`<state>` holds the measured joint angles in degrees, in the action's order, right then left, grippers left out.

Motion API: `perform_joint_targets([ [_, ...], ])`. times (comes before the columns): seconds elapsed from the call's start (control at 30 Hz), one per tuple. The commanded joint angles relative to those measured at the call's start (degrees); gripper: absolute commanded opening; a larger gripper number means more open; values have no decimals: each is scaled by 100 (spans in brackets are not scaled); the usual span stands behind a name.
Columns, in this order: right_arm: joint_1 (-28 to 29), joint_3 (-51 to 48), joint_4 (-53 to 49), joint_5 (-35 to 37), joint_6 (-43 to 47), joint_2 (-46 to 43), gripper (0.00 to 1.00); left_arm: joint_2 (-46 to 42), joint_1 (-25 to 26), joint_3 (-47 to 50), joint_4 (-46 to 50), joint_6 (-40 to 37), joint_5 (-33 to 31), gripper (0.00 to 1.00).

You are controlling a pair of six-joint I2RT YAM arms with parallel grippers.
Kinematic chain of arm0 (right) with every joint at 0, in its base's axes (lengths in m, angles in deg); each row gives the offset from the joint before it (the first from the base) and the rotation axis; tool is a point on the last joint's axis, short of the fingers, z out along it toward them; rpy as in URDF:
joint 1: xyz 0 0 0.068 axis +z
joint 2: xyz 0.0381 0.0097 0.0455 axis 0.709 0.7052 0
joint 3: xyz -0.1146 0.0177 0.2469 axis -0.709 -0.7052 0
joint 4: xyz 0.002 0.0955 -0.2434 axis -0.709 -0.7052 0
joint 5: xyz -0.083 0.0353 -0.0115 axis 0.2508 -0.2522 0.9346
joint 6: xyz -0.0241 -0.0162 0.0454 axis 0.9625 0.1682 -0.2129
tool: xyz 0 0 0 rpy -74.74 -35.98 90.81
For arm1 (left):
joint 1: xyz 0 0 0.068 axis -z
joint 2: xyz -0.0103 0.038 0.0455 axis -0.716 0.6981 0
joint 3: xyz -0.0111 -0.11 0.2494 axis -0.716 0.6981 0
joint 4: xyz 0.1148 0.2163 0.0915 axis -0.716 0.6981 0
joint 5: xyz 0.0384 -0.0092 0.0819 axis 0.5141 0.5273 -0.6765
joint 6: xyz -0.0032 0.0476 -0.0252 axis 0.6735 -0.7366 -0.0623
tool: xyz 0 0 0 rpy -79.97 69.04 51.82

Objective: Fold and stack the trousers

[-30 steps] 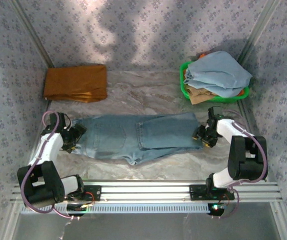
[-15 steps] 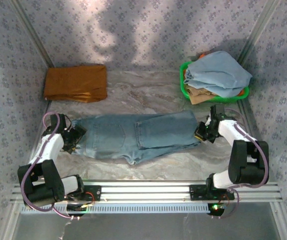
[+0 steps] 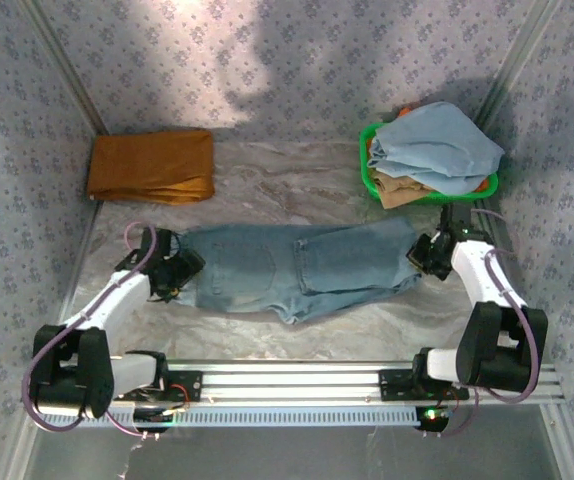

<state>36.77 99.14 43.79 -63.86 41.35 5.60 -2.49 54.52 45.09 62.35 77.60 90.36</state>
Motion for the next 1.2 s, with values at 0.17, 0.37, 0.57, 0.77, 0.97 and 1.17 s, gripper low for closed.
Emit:
perform_joint_targets([
  [0.17,258,953,-743,-9,-41,-592,0,-100,440,-58,557,304,59,88],
  [0.37,1726,1717,-963,227,-442,-581,0,-179,-431,-434,1036,-127,40,90],
  [0.57,3451,2728,-785,651,-1055,-134,0,105,-960,-766,1347,-359,-281,90],
  [0.77,4942,3898,-487,977,-1337,946,0,607,-988,-541,840,-517,-67,70],
  [0.97,5732,5208,-354,1101,-1383,2255,0,952,-945,-299,223,-686,443,43],
  [1.17,6177,6282,-298,1011,-1557,3313,0,1014,-832,-343,198,-848,560,32],
])
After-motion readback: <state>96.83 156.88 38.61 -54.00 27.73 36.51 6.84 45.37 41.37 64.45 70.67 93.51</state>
